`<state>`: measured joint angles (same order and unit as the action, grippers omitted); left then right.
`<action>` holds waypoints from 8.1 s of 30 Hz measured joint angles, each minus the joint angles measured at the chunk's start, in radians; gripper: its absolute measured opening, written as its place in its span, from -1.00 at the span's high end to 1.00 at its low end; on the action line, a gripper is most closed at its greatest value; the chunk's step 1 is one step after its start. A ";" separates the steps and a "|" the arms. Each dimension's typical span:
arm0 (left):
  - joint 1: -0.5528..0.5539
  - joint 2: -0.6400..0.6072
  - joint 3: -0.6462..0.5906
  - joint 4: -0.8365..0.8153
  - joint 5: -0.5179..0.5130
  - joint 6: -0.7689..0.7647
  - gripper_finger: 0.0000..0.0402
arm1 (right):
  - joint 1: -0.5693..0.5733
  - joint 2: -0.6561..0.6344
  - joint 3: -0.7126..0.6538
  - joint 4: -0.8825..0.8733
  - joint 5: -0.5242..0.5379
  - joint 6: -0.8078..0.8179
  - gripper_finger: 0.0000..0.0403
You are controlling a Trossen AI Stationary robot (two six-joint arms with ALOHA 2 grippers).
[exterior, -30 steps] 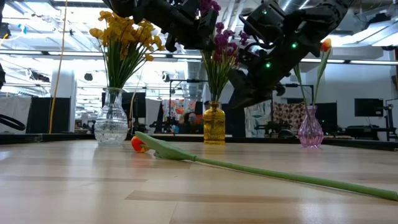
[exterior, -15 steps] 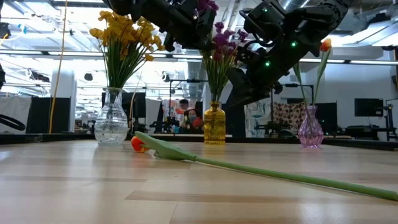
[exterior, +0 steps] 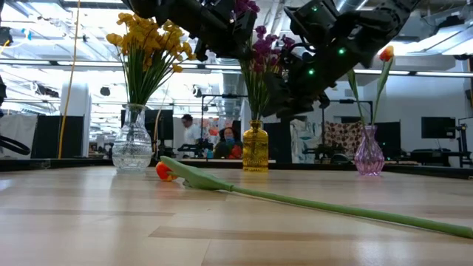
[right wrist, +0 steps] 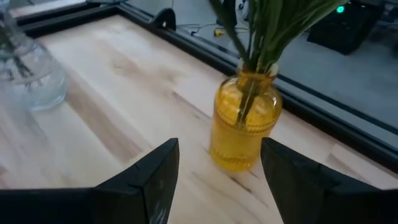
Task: Sort flowers into vase by color
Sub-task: Put the purple flowers into the yellow vase
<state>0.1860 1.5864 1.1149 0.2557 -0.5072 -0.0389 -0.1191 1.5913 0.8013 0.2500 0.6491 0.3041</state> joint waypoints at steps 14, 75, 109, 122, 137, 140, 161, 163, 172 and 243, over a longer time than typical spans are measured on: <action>0.000 -0.001 0.000 -0.004 -0.001 0.000 0.91 | -0.029 0.065 -0.008 0.125 0.006 0.004 -0.26; 0.000 -0.001 0.000 -0.013 -0.001 -0.003 0.91 | -0.167 0.198 -0.007 0.491 -0.129 -0.260 -0.26; 0.000 -0.001 0.001 -0.012 -0.001 -0.003 0.91 | -0.212 0.280 -0.001 0.561 -0.128 -0.206 -0.26; 0.000 -0.001 0.001 -0.017 -0.005 0.004 0.91 | -0.210 0.346 0.019 0.687 -0.125 -0.237 -0.26; 0.000 -0.001 0.001 -0.018 -0.005 0.003 0.91 | -0.203 0.345 0.019 0.723 -0.128 -0.234 0.15; 0.000 -0.001 0.001 -0.020 -0.006 0.002 0.91 | -0.203 0.345 0.019 0.723 -0.129 -0.234 0.28; 0.000 -0.001 0.001 -0.019 -0.005 0.001 0.91 | -0.202 0.344 0.019 0.723 -0.143 -0.233 0.24; 0.000 -0.001 0.001 -0.019 -0.005 0.001 0.91 | -0.202 0.344 0.020 0.723 -0.151 -0.221 0.14; 0.000 -0.001 0.001 -0.018 -0.004 0.001 0.91 | -0.202 0.343 0.021 0.703 -0.155 -0.162 -0.30; -0.047 0.001 0.000 -0.142 0.027 -0.088 0.91 | 0.009 0.343 0.169 0.346 -0.002 -0.142 0.14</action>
<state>0.1389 1.5871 1.1152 0.1136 -0.4797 -0.1268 -0.1102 1.9343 0.9699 0.5964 0.6475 0.1621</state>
